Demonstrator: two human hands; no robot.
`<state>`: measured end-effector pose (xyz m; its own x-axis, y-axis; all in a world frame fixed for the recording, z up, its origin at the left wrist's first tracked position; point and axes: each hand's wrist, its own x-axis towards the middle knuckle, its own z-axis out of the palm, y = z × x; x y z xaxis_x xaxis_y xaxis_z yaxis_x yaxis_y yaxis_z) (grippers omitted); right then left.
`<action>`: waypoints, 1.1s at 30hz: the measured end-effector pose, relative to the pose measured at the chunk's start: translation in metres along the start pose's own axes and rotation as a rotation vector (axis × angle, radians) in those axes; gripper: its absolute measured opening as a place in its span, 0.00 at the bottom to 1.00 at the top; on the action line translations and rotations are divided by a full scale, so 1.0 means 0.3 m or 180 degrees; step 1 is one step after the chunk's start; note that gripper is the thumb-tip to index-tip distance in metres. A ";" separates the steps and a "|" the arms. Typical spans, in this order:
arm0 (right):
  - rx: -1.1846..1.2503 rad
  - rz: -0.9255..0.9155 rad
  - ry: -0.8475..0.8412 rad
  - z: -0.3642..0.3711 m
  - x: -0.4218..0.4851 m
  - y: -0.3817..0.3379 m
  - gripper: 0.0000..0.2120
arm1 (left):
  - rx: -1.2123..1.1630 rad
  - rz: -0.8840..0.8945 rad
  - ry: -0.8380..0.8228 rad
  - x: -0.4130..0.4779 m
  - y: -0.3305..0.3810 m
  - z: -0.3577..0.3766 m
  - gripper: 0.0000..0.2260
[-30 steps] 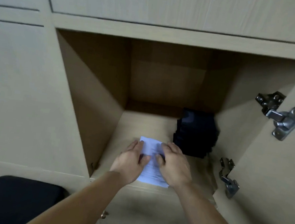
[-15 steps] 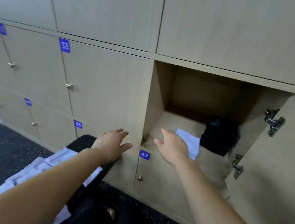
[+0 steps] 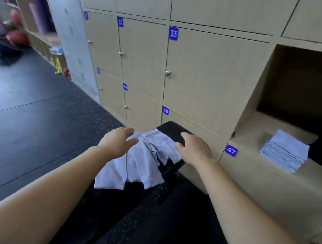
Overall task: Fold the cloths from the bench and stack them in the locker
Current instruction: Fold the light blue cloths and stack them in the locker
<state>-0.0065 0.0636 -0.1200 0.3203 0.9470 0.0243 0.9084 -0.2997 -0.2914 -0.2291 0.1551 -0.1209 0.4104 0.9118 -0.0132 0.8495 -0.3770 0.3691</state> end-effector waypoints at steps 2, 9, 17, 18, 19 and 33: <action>-0.0051 -0.0123 -0.0083 0.044 0.004 -0.046 0.20 | -0.0018 -0.0154 0.0020 -0.031 -0.068 0.001 0.23; -0.0001 -0.0286 -0.0290 0.180 0.034 -0.121 0.14 | -0.0131 -0.0355 -0.0046 -0.046 -0.235 0.139 0.18; 0.0154 -0.0175 -0.0453 0.389 0.130 -0.105 0.16 | -0.0259 -0.0471 0.0030 0.044 -0.236 0.353 0.11; 0.0188 -0.0157 -0.0511 0.415 0.147 -0.104 0.15 | -0.0212 -0.0522 0.0051 0.057 -0.231 0.371 0.11; 0.0221 -0.0134 -0.0551 0.436 0.163 -0.102 0.13 | -0.0121 -0.0556 0.0063 0.069 -0.226 0.391 0.12; 0.0723 0.0120 -0.0479 0.581 0.237 -0.099 0.14 | -0.1423 -0.1330 0.0350 0.133 -0.217 0.428 0.10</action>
<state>-0.0577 0.1599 -0.2763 0.2937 0.9473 -0.1282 0.8076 -0.3176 -0.4969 -0.2255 0.1952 -0.2649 0.0164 0.9880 -0.1536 0.7002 0.0983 0.7072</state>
